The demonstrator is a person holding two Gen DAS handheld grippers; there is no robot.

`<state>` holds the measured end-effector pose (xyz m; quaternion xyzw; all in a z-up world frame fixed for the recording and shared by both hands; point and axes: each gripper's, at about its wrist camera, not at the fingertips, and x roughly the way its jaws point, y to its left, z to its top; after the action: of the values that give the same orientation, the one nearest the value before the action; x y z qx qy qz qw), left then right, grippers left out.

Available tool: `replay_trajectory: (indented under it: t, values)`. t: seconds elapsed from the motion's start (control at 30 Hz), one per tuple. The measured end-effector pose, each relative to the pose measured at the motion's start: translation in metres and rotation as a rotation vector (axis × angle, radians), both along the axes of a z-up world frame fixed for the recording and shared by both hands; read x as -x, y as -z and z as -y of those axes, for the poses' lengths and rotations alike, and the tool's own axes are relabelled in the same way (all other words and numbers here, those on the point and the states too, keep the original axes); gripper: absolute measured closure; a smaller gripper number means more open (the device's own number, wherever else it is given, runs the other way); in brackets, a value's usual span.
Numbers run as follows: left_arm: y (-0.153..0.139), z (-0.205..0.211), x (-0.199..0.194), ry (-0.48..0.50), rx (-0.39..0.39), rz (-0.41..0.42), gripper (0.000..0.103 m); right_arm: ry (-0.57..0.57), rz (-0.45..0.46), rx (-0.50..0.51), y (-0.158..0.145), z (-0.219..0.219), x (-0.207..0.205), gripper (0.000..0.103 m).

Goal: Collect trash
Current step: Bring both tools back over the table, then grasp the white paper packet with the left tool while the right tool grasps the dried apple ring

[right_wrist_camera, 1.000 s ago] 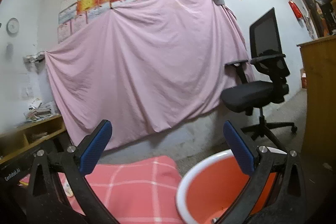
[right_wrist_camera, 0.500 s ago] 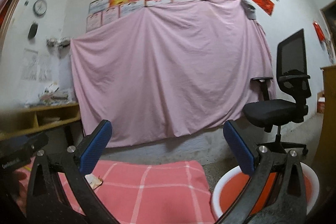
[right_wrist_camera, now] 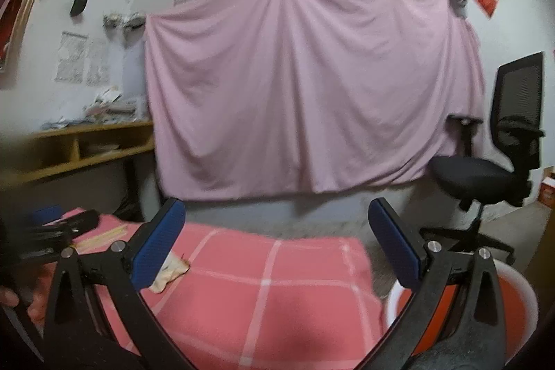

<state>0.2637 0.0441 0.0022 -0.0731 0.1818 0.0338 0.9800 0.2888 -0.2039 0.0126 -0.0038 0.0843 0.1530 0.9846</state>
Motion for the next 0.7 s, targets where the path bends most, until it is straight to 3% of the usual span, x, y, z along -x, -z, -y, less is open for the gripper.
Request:
replay_trajectory:
  t: [0.27,0.37,0.43,0.67,0.7]
  values:
    - [0.011,0.007,-0.032,0.11,0.021,-0.159,0.005,-0.104,-0.242,0.116,0.029,-0.027,-0.045,0.0]
    - [0.018,0.016,-0.045,0.173,0.015,-0.227,0.011,-0.117,-0.294,0.148,0.038,-0.032,-0.054,0.0]
    - [0.022,0.018,-0.054,0.212,0.015,-0.271,0.02,-0.129,-0.326,0.156,0.043,-0.034,-0.059,0.0]
    - [0.039,0.027,-0.077,0.282,0.02,-0.394,0.03,-0.121,-0.405,0.125,0.053,-0.03,-0.072,0.0]
    - [0.041,0.028,-0.078,0.287,0.018,-0.407,0.037,-0.119,-0.409,0.122,0.052,-0.03,-0.073,0.0]
